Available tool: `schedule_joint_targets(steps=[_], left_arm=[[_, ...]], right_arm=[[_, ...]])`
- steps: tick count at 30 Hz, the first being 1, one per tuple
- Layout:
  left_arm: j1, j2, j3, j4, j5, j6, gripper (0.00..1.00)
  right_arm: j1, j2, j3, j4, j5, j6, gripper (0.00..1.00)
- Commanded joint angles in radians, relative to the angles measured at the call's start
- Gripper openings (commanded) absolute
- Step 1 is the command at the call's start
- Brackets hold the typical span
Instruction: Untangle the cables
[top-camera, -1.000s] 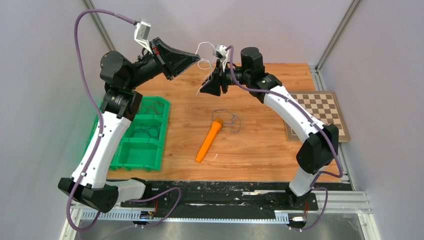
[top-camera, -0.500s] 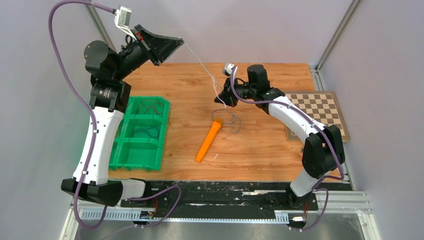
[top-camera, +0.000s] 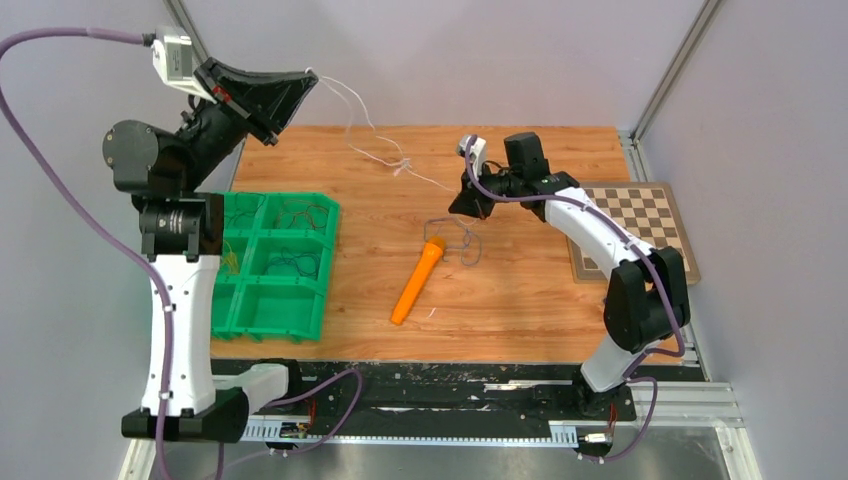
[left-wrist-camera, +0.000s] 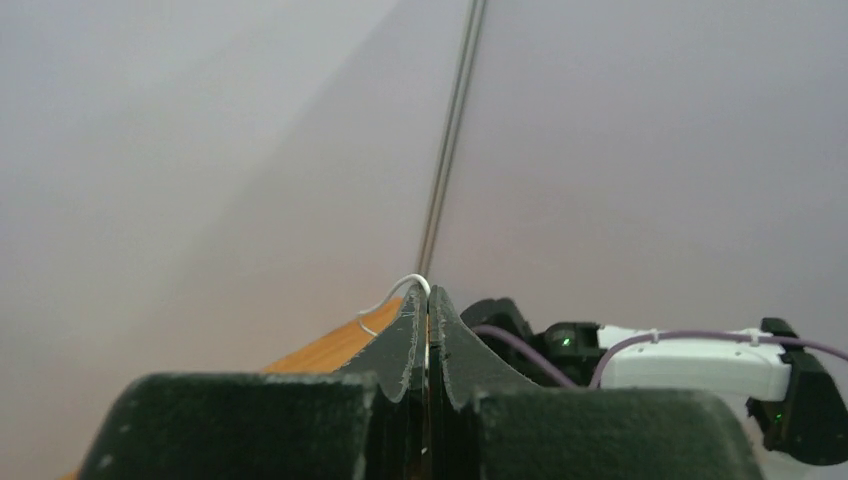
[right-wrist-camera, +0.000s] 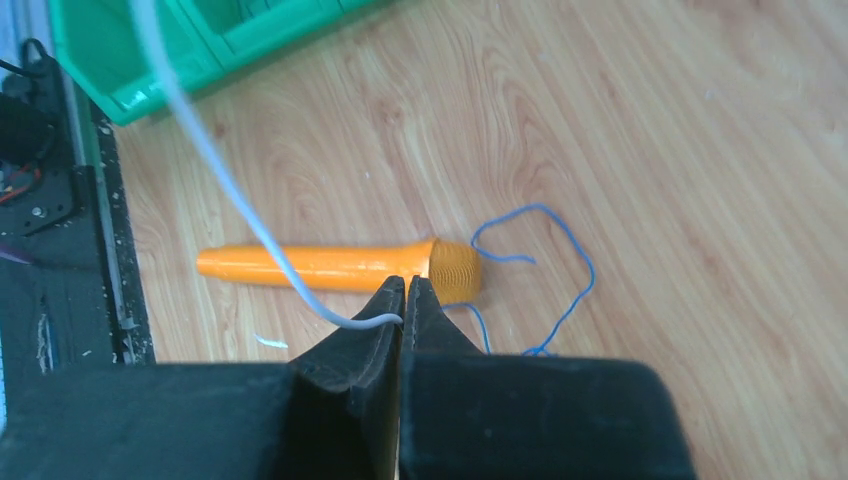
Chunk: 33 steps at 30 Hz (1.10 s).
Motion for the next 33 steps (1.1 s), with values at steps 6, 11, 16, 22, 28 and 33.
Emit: schedule_joint_targets(steps=[6,11,16,22,28,33], left_arm=[[0.144,-0.178,-0.086,-0.369,-0.012,0.315,0.00],[0.146,-0.229,-0.174,-0.582,0.092,0.507,0.00],[0.146,-0.301,-0.167,-0.800,0.065,0.709,0.00],[0.146,-0.347,-0.063,-1.249,-0.285,0.988,0.00],[0.146,-0.376,-0.121,-1.498,-0.646,1.035,0.00],[0.181,-0.410,-0.260,-1.488,-0.786,0.977,0.00]], right_arm=[[0.062,-0.072,0.179,-0.057,-0.121,-0.010,0.00],[0.160,-0.082,0.309,-0.056,-0.136,-0.027,0.00],[0.258,-0.067,0.407,-0.064,-0.147,-0.025,0.00],[0.457,0.013,0.432,-0.064,-0.121,-0.063,0.00],[0.627,0.206,0.535,-0.013,-0.130,-0.051,0.00],[0.714,0.334,0.531,0.222,-0.089,0.077,0.00]])
